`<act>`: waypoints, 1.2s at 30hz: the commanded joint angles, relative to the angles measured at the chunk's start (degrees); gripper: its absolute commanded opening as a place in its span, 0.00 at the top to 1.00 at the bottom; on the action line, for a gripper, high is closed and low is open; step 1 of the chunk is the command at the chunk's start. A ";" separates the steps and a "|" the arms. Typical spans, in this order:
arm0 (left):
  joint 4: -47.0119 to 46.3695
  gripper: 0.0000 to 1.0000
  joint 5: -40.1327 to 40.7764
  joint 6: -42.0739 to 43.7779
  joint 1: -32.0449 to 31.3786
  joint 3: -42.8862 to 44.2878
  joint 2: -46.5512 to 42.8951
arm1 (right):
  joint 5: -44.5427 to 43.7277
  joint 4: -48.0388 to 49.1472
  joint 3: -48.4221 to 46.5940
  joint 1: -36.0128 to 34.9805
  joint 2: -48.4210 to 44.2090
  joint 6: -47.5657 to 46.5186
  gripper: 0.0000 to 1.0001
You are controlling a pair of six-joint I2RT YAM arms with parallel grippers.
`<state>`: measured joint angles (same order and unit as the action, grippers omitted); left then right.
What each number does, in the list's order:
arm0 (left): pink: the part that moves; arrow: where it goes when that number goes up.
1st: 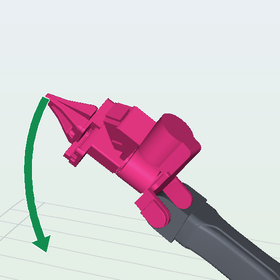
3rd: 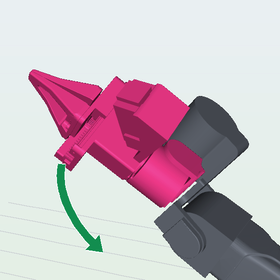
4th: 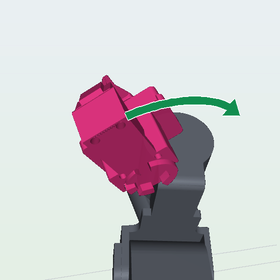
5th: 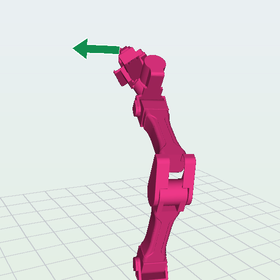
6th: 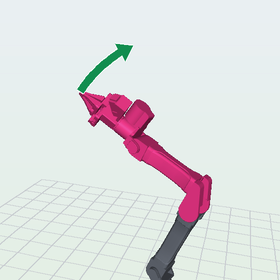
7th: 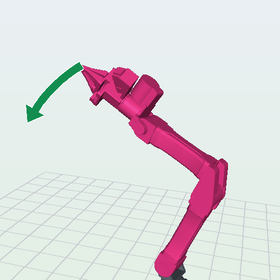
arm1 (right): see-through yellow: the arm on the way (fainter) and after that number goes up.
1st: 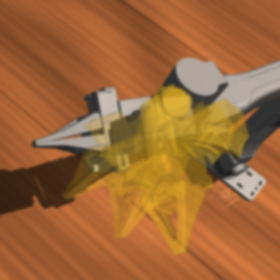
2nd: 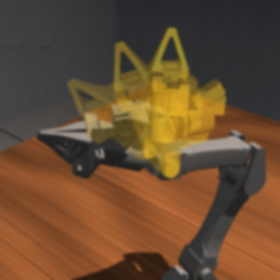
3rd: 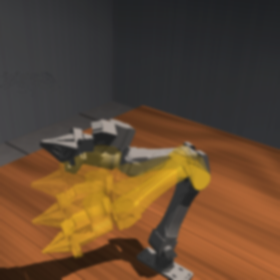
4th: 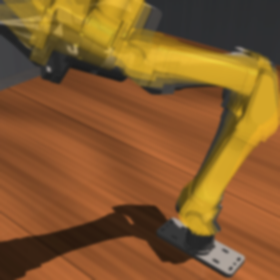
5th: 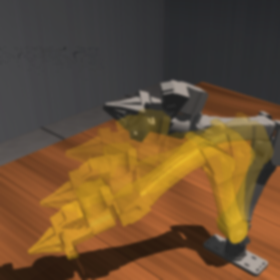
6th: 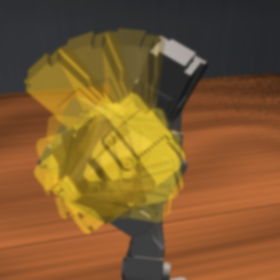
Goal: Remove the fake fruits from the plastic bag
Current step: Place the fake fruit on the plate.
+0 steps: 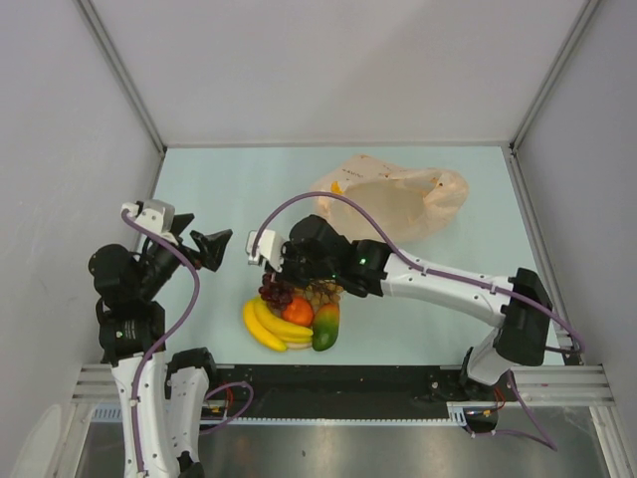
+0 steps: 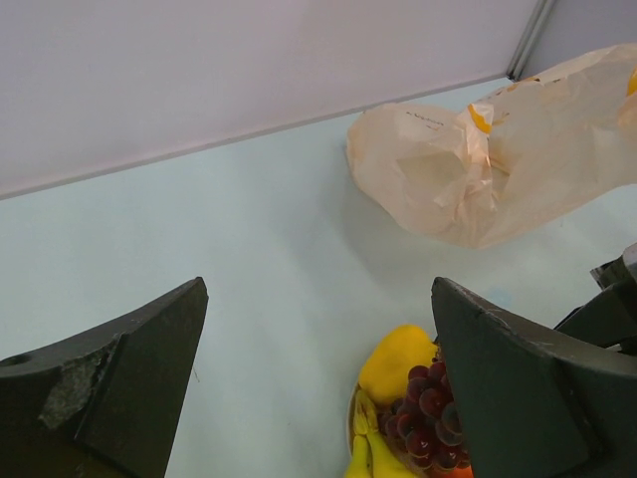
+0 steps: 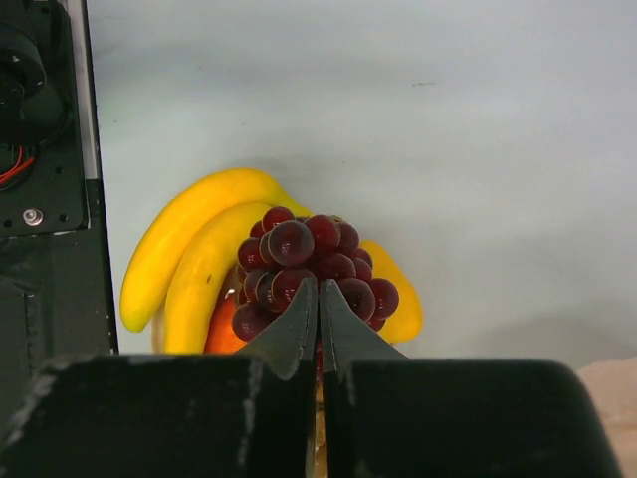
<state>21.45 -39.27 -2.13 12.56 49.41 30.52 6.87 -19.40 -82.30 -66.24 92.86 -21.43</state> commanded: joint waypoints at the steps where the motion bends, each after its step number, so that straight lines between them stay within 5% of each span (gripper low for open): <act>1: -2.29 0.00 -1.43 -1.21 0.54 -0.28 0.59 | -0.37 -1.08 1.88 1.64 -5.40 1.65 1.00; 30: -4.14 0.00 -0.73 -2.88 0.54 -0.54 1.82 | 6.40 -5.48 16.03 4.01 -10.16 3.50 1.00; 36: -3.79 0.00 -0.90 -2.70 0.54 -0.36 1.91 | 6.84 -4.33 15.95 4.10 -12.60 4.91 0.92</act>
<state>18.94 -39.40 -3.68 12.56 49.06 32.51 12.51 -25.39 -66.02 -62.13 83.99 -18.02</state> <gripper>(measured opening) 0.996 0.040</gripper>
